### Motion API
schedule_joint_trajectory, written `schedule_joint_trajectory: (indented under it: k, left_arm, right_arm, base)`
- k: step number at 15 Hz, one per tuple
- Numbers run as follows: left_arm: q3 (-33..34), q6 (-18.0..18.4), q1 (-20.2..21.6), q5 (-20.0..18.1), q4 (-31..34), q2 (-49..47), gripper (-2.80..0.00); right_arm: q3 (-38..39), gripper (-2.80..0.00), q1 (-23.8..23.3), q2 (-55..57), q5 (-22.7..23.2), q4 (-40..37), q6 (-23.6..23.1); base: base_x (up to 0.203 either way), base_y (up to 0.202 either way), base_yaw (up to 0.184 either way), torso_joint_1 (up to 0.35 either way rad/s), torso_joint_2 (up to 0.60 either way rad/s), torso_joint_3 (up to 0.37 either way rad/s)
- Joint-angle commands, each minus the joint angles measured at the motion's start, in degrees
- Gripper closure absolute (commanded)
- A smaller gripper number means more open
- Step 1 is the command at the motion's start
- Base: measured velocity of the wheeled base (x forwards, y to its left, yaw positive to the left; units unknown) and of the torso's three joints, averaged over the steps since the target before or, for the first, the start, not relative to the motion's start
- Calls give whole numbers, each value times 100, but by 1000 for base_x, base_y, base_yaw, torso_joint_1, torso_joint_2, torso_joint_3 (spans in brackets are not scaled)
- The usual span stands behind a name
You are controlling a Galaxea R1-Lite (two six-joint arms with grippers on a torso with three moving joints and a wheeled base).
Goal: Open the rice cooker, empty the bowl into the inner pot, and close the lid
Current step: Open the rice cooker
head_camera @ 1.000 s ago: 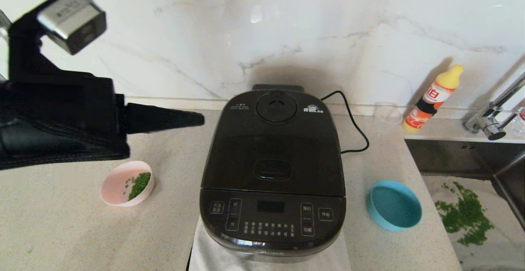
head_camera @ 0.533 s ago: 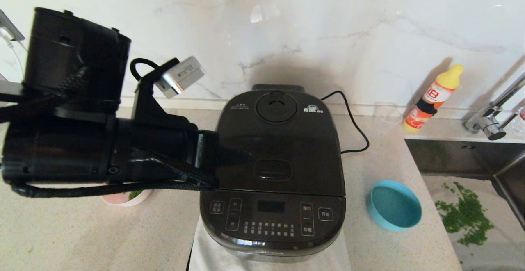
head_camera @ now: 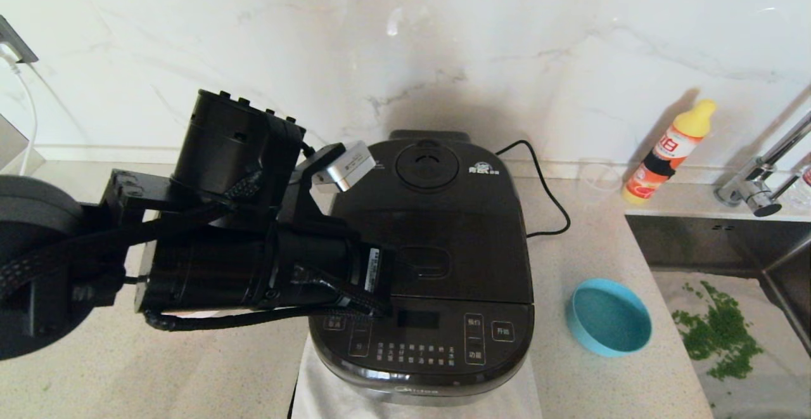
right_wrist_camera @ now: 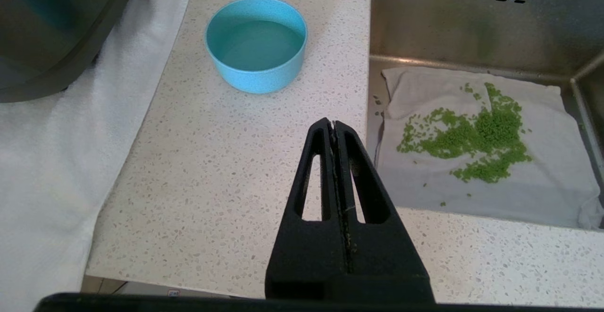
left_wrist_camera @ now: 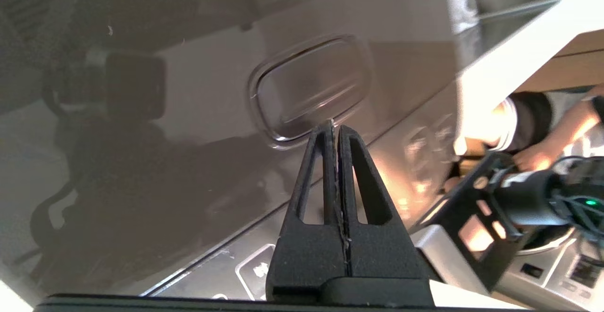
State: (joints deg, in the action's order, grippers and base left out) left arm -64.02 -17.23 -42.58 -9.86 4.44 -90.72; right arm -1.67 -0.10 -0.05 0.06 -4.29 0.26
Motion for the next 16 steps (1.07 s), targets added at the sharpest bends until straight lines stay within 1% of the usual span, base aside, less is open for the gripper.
schedule_joint_trajectory:
  k: [1,3,6,8,12,16]
  left_arm:
    - [52,-14,-17,131,-11,-117,0]
    - [58,-9,-22,263,-124,-217,0]
    - [52,-28,-22,439,-618,-360,0]
    - [-1,-43,-18,496,-833,-433,0]
    - [-23,-44,-13,530,-856,-450,0]
    - [-373,-87,35,622,-908,25,0]
  right_arm:
    - [0,0,1,5,2,-2,1]
    - [0,0,1,5,2,-2,1]
    - [0,0,1,5,2,-2,1]
    - [0,0,1,5,2,-2,1]
    - [0,0,1,5,2,-2,1]
    - [0,0,1,5,2,-2,1]
  base:
    - [0,0,0,0,0,0]
    - [0,0,0,0,0,0]
    - [0,0,0,0,0,0]
    - [0,0,0,0,0,0]
    - [0,0,0,0,0,0]
    - [0,0,0,0,0,0]
